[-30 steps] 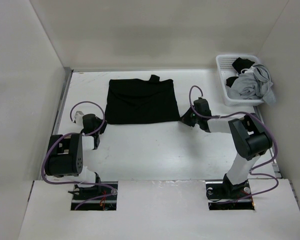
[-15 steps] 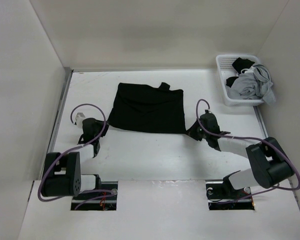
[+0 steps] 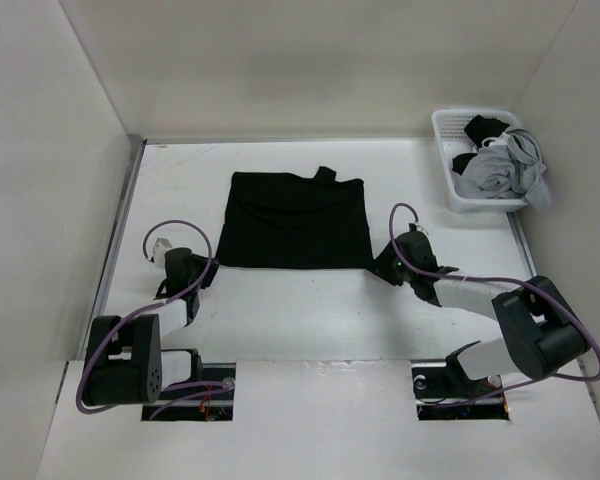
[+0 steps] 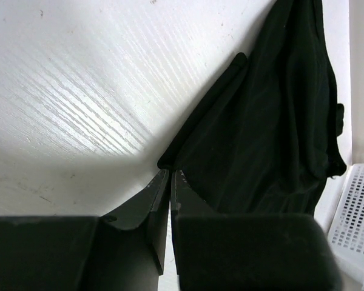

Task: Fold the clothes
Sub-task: Fold the tank top

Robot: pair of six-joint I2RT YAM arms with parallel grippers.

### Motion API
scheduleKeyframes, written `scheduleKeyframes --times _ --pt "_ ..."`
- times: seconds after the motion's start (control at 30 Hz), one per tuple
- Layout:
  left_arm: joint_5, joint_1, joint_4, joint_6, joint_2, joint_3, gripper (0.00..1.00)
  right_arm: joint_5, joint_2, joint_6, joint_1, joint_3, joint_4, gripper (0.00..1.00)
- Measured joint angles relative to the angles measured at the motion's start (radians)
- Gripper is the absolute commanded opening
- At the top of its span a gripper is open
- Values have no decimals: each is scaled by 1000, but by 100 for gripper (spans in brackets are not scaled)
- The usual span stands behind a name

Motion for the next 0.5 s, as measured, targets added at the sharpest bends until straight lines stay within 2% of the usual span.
scheduleKeyframes --times 0.37,0.5 --pt "33 39 0 11 -6 -1 2 69 23 16 1 17 3 33" --pt "37 39 0 12 -6 -1 2 80 53 16 1 42 8 26"
